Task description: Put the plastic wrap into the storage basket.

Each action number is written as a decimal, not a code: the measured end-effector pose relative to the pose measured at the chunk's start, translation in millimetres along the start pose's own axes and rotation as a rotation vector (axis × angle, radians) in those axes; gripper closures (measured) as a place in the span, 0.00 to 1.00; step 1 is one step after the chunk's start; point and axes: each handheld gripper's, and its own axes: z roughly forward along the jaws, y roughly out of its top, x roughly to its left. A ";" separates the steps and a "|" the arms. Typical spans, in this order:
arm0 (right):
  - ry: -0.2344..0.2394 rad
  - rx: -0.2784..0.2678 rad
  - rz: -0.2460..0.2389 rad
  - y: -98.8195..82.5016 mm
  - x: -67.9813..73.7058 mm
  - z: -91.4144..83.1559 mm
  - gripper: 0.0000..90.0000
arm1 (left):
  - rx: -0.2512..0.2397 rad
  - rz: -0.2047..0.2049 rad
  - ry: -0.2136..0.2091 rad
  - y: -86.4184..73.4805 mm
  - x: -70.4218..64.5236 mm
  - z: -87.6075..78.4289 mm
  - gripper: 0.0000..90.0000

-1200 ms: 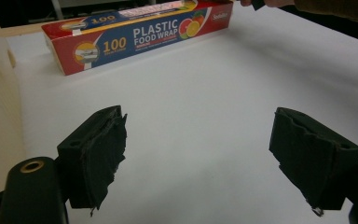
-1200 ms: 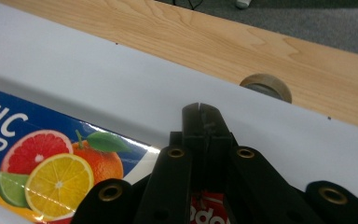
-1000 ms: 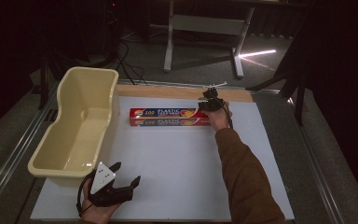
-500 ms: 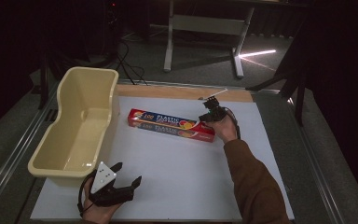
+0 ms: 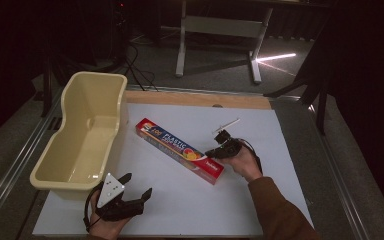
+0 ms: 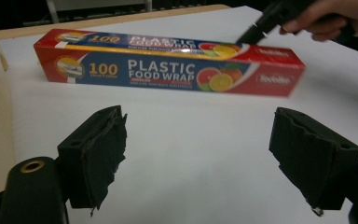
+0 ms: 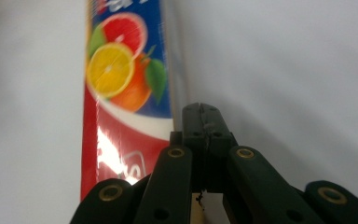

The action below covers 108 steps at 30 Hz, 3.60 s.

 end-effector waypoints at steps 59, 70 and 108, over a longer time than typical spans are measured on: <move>-0.148 0.345 -0.278 1.3 64.8 5.1 0.28 | 0.021 0.054 -0.010 0.2 -11.4 1.9 0.20; -0.119 0.502 -0.262 23.8 53.6 46.9 0.38 | 0.015 0.051 -0.006 -0.4 -9.5 -1.7 0.20; 0.051 0.408 0.113 47.8 45.3 20.8 0.45 | 0.018 0.053 -0.002 -0.9 -10.9 -0.4 0.20</move>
